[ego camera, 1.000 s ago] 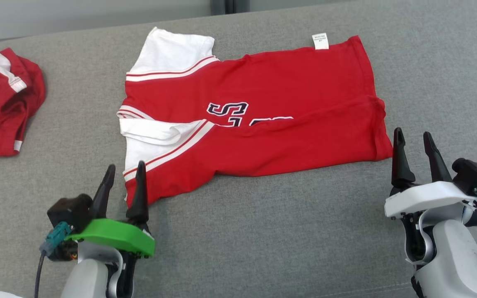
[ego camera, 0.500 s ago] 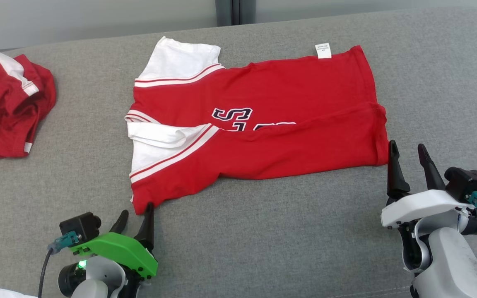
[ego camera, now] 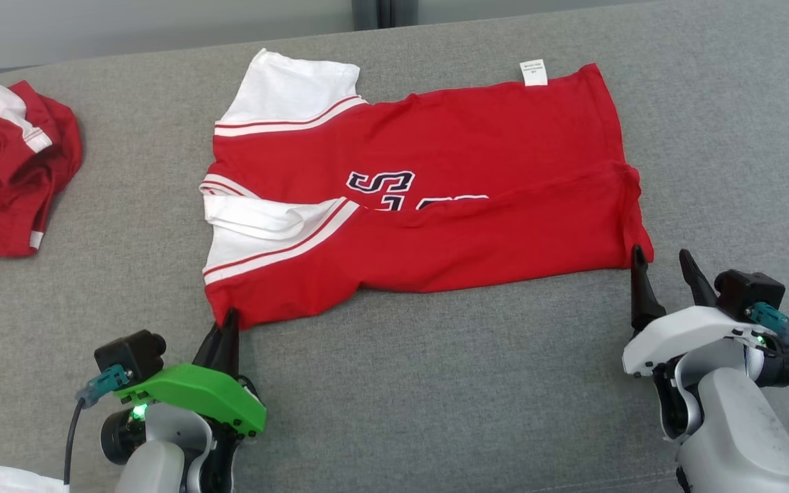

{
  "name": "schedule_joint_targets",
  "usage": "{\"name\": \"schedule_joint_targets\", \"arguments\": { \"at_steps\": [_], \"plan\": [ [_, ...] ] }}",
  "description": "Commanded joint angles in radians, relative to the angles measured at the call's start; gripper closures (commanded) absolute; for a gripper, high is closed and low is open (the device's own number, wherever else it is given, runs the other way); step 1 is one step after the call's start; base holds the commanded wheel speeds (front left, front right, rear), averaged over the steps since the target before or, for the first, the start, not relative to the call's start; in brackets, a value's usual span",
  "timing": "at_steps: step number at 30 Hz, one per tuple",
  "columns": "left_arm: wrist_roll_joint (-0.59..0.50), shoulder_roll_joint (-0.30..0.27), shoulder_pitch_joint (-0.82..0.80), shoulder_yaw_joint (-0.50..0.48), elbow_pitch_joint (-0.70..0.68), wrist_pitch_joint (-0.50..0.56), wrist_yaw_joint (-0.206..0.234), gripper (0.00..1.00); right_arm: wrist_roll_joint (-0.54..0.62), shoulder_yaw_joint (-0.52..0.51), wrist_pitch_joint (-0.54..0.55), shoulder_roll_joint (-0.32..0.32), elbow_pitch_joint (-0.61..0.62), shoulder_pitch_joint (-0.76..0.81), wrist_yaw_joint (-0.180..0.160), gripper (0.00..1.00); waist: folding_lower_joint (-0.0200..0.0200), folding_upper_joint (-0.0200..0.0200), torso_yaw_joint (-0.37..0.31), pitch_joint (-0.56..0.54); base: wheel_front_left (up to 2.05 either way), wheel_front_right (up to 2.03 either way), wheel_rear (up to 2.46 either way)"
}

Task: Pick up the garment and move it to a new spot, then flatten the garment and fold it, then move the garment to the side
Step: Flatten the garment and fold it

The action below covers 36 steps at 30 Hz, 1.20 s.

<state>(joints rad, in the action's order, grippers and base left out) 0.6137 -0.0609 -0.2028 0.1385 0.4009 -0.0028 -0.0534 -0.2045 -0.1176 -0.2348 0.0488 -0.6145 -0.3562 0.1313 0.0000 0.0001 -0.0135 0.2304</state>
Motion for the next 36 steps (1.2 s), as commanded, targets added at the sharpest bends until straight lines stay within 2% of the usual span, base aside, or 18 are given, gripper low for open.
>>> {"name": "schedule_joint_targets", "arguments": {
  "at_steps": [1,7,15,16,17,18,19,27,36],
  "plan": [
    [-0.011,-0.008,-0.015,0.002,-0.014,-0.010,-0.003,1.00,0.013,-0.004,0.002,0.003,-0.016,-0.024,-0.001,0.00,0.0000,-0.0001,0.006,0.002,0.00,0.00,0.00],
    [-0.018,-0.012,0.002,0.008,-0.075,-0.021,0.003,1.00,0.039,0.007,0.021,0.003,-0.097,-0.077,-0.001,0.00,0.0000,-0.0001,0.024,0.008,0.00,0.00,0.00],
    [-0.024,-0.016,0.021,0.018,-0.129,-0.019,0.015,1.00,0.118,-0.058,0.043,0.003,-0.219,-0.133,-0.001,0.00,0.0000,-0.0001,0.036,0.012,0.00,0.00,0.00],
    [-0.025,-0.019,0.023,0.017,-0.135,-0.021,0.016,1.00,0.118,-0.057,0.040,0.003,-0.231,-0.140,-0.001,0.27,0.0000,-0.0001,0.035,0.013,0.00,0.00,0.00],
    [-0.023,-0.023,0.031,0.014,-0.150,-0.020,0.020,1.00,0.116,-0.055,0.034,0.003,-0.248,-0.152,-0.001,0.81,0.0000,-0.0001,0.033,0.011,0.00,0.00,0.00],
    [-0.023,-0.026,0.034,0.012,-0.157,-0.020,0.020,1.00,0.110,-0.051,0.034,0.003,-0.252,-0.157,-0.001,0.95,0.0000,-0.0001,0.032,0.010,0.00,0.00,0.00],
    [-0.022,-0.031,0.036,0.009,-0.166,-0.019,0.024,1.00,0.098,-0.047,0.028,0.003,-0.255,-0.164,-0.001,1.00,0.0000,-0.0001,0.029,0.009,0.00,0.00,0.00],
    [-0.031,-0.061,0.087,0.000,-0.277,-0.015,0.044,1.00,0.040,-0.028,0.013,0.004,-0.195,-0.144,-0.001,1.00,0.0000,-0.0001,0.016,-0.011,0.00,0.00,0.00],
    [-0.041,-0.100,0.247,0.007,-0.479,0.049,0.089,1.00,0.002,-0.015,0.101,0.004,0.067,0.038,-0.001,1.00,0.0000,-0.0001,0.004,-0.015,0.00,0.00,0.00]
  ]
}}
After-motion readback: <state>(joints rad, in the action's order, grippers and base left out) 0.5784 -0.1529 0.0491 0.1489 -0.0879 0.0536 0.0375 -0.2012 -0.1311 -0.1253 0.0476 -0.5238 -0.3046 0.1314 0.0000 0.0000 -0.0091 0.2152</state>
